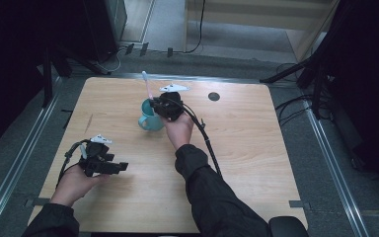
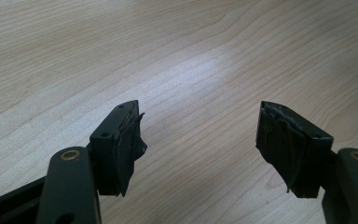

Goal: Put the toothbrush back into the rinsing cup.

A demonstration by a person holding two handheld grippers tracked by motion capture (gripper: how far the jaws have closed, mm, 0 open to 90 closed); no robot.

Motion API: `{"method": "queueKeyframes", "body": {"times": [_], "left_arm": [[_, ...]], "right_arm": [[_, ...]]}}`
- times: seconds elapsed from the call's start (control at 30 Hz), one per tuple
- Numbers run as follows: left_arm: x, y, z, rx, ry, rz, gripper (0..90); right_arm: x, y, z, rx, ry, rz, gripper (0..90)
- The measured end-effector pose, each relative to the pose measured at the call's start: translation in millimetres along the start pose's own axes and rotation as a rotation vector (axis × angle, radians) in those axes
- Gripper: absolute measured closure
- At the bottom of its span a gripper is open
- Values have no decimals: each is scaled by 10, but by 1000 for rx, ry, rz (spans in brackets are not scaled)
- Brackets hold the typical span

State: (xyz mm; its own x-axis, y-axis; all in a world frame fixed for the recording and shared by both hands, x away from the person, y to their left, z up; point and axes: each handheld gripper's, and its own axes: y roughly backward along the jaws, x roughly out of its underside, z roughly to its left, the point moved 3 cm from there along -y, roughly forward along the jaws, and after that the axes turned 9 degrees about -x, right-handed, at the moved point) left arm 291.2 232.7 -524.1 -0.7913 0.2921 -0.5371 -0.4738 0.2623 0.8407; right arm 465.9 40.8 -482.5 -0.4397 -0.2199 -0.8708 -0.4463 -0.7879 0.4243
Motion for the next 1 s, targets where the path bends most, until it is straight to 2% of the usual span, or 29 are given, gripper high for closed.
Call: {"method": "queueKeyframes", "body": {"times": [0.1, 0.3, 0.47, 1.0], "left_arm": [[1, 0, 3, 0, -1, 1, 311], [1, -3, -2, 1, -1, 1, 311], [1, -3, 0, 2, -1, 3, 311], [-2, -7, 6, 3, -1, 3, 311]], "right_arm": [[15, -14, -6, -1, -8, 11, 788], [39, -43, 0, 9, 12, 43, 788], [52, -47, -24, 6, -16, 57, 801], [42, -33, -47, -3, -35, 84, 790]]}}
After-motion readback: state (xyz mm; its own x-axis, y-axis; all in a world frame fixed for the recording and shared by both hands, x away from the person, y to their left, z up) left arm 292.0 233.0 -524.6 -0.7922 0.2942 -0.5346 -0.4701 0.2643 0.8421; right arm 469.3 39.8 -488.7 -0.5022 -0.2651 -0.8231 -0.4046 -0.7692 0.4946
